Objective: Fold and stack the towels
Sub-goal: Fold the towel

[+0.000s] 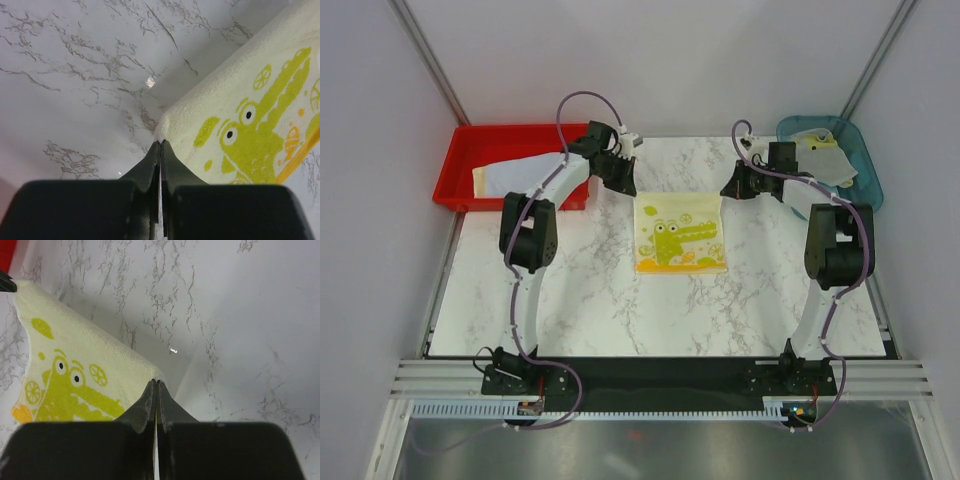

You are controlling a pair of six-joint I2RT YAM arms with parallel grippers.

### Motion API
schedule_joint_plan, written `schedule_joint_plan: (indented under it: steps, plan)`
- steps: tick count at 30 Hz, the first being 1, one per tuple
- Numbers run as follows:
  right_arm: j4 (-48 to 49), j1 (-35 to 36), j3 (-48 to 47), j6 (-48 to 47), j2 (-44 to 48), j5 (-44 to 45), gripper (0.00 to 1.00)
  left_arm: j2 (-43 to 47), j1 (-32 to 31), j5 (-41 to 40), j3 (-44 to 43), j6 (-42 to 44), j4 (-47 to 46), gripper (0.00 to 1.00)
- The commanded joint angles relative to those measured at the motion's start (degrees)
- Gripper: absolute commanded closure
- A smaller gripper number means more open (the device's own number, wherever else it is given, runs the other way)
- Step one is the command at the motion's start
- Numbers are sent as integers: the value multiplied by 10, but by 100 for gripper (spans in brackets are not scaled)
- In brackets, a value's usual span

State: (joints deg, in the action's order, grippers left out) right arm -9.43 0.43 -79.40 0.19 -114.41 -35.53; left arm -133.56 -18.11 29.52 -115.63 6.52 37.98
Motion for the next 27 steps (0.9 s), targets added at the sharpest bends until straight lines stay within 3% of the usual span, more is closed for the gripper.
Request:
schedule_joint_plan:
  steps: [1, 9, 27]
  plan:
    - [35, -1, 5, -12, 45, 5, 100, 65, 1, 2, 32, -12, -45, 98]
    - [38, -1, 25, -9, 81, -19, 100, 131, -2, 25, 110, -33, -84, 98]
    - [184, -1, 262, -11, 283, -2, 100, 262, -34, 19, 299, -60, -158, 98]
